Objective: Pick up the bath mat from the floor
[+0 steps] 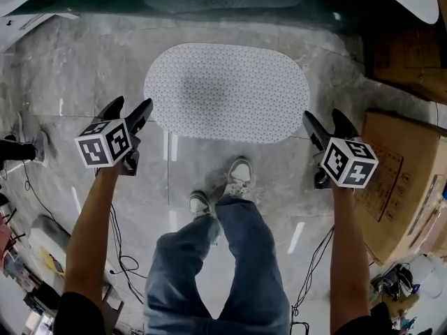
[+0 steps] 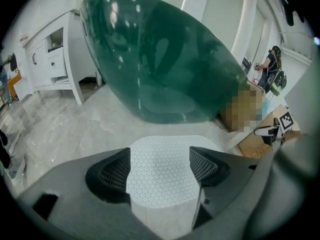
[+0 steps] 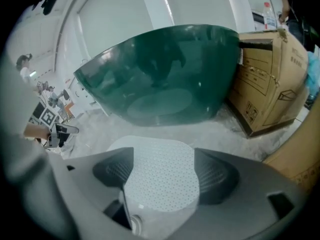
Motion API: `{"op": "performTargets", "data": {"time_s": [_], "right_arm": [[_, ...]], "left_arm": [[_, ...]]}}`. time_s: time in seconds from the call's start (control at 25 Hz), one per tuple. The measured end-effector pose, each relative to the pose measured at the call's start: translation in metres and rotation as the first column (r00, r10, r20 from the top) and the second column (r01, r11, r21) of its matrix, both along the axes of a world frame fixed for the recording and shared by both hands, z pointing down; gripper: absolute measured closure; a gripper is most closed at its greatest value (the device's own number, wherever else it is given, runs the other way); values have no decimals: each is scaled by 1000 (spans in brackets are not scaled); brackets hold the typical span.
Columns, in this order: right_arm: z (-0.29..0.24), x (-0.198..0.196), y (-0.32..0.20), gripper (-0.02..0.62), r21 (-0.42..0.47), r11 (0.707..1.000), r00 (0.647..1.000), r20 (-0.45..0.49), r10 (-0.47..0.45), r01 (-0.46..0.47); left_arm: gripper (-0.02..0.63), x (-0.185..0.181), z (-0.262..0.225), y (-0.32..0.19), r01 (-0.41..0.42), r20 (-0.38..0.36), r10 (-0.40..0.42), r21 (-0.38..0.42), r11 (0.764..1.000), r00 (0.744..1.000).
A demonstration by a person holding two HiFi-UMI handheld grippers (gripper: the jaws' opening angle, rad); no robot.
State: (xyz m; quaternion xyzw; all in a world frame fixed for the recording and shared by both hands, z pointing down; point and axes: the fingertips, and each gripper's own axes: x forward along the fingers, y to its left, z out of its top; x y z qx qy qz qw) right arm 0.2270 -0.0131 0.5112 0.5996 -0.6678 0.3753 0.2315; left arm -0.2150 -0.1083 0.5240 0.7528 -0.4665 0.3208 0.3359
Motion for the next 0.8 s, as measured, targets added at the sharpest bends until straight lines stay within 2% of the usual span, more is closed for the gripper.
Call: {"op": "performTargets", "data": {"time_s": [0.32,0.48,0.8], "right_arm": [[74,4,3,212,7,1000,999,-42,6,-6],[115,8,2,205,2,1000,999,-32,28,-28],[192,24,-5,192,-10,999,996,-82,30,-31]], "left_arm": [[218,-22,78,-9,1,-1,-1,34,999,1000],[207,-32,118,-13,-9,7,9,34,999,1000],[189,-50,197,-32,-16,27,15,38,999,1000]]}}
